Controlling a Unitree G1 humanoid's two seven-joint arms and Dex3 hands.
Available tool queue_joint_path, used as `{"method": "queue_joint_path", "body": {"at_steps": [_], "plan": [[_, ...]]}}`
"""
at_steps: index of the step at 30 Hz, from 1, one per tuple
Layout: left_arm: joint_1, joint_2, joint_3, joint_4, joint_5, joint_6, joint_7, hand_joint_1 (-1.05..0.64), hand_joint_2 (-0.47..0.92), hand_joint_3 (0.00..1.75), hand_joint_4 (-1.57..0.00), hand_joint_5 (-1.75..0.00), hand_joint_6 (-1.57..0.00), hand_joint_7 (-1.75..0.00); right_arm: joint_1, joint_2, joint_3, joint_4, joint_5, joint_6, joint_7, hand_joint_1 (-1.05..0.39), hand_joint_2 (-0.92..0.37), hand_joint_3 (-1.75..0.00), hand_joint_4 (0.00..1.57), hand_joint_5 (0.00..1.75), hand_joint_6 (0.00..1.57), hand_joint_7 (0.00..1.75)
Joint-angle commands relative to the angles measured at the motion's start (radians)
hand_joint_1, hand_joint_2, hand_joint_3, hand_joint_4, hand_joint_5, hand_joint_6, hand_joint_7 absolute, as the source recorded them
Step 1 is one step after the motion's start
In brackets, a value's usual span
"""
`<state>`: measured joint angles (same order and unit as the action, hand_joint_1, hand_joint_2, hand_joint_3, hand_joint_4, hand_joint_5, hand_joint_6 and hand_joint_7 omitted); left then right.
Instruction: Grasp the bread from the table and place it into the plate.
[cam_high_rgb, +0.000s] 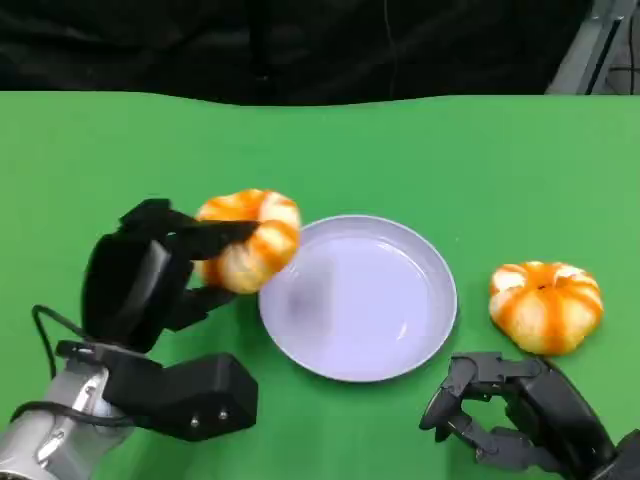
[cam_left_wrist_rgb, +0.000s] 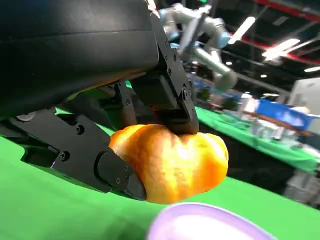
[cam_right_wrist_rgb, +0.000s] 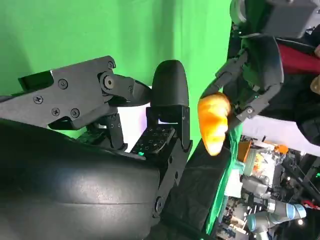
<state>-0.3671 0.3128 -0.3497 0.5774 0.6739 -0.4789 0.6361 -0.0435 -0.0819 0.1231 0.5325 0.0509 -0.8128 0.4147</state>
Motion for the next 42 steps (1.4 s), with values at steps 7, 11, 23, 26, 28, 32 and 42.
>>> {"method": "queue_joint_path", "body": {"at_steps": [7,11,23,26,28,32,42], "plan": [[-0.012,-0.022,-0.001,0.019,-0.014,-0.068,-0.064,-0.05,0.81,0.00,-0.85,-0.91,-1.25,-0.01,0.003,-0.009,-0.006,-0.004,-0.001,-0.009,-0.006,-0.12,-0.80,-0.64,0.75,1.47,0.85,1.02],[-0.039,-0.050,-0.018,0.061,-0.003,-0.085,-0.084,-0.06,0.82,0.00,-0.85,-0.90,-1.24,0.00,0.002,-0.005,-0.004,-0.006,0.008,-0.001,-0.001,-0.11,-0.80,-0.64,0.75,1.48,0.85,1.01],[-0.111,-0.096,-0.068,0.168,0.004,-0.115,-0.120,-0.07,0.84,0.00,-0.76,-1.00,-1.20,0.00,0.008,-0.004,-0.001,-0.016,-0.004,0.000,-0.010,-0.13,-0.78,-0.65,0.75,1.49,0.86,1.01],[-0.136,-0.108,-0.079,0.197,0.001,-0.119,-0.152,-0.05,0.84,0.00,-0.73,-1.04,-1.20,0.00,0.009,-0.003,0.001,-0.020,0.000,0.005,-0.008,-0.13,-0.78,-0.66,0.75,1.49,0.86,1.01],[-0.155,-0.114,-0.090,0.218,0.007,-0.118,-0.167,-0.06,0.85,0.00,-0.72,-1.03,-1.19,0.00,0.011,-0.002,0.002,-0.024,0.003,0.012,-0.006,-0.12,-0.78,-0.67,0.75,1.49,0.86,1.01],[-0.175,-0.118,-0.102,0.241,0.007,-0.121,-0.192,-0.07,0.86,0.00,-0.73,-0.99,-1.18,0.00,0.010,0.001,0.005,-0.021,0.007,0.011,-0.002,-0.12,-0.78,-0.67,0.75,1.49,0.86,1.01],[-0.224,-0.144,-0.110,0.319,-0.029,-0.128,-0.301,-0.10,0.88,0.00,-0.75,-0.81,-1.14,0.00,0.009,0.003,0.010,-0.022,0.000,0.020,-0.006,-0.11,-0.78,-0.67,0.75,1.49,0.87,1.01]]}}
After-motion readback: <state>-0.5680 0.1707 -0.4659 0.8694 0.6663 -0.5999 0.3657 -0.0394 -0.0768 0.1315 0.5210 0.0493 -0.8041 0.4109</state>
